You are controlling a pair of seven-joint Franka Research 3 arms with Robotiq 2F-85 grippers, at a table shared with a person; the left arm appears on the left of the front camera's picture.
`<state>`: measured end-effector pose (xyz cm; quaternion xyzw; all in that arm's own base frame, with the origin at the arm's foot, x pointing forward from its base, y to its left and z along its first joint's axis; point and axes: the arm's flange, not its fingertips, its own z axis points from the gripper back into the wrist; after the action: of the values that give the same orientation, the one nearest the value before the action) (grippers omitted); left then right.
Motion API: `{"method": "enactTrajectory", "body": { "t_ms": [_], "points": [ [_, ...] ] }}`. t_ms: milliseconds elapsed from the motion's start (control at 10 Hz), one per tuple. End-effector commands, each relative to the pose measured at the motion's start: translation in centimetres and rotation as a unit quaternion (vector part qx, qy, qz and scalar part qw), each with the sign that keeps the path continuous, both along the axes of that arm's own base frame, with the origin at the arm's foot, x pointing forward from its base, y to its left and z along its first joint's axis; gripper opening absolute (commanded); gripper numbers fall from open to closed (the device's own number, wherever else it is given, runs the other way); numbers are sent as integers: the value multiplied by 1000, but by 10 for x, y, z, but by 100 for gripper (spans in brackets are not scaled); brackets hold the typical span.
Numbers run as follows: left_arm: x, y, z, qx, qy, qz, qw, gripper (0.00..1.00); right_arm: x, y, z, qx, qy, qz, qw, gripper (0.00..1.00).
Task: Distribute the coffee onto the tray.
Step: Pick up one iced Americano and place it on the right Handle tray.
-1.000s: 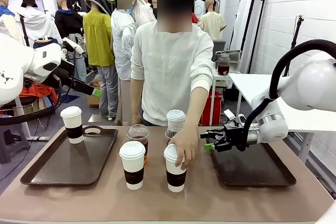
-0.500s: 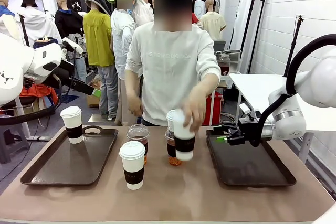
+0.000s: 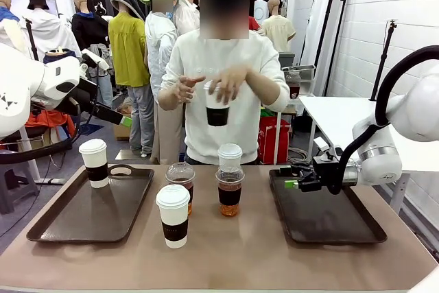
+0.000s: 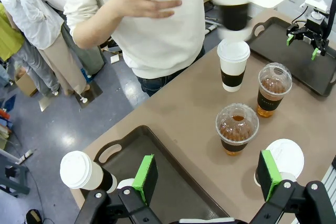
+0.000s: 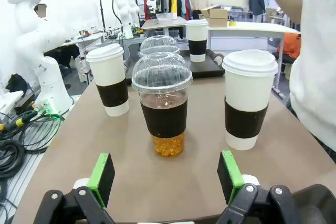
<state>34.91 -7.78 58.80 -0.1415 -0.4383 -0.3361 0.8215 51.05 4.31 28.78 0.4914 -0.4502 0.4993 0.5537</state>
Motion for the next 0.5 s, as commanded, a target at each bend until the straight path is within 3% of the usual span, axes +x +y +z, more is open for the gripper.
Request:
{"method": "enactTrajectory", "body": {
  "t_ms": [0,400],
  "points": [
    [-1,0,0,-3,3,-4,1000,100,0,1,1,-1,-1,0,1000,100],
    [-1,0,0,-3,3,-4,1000,100,0,1,1,-1,-1,0,1000,100]
  ]
}}
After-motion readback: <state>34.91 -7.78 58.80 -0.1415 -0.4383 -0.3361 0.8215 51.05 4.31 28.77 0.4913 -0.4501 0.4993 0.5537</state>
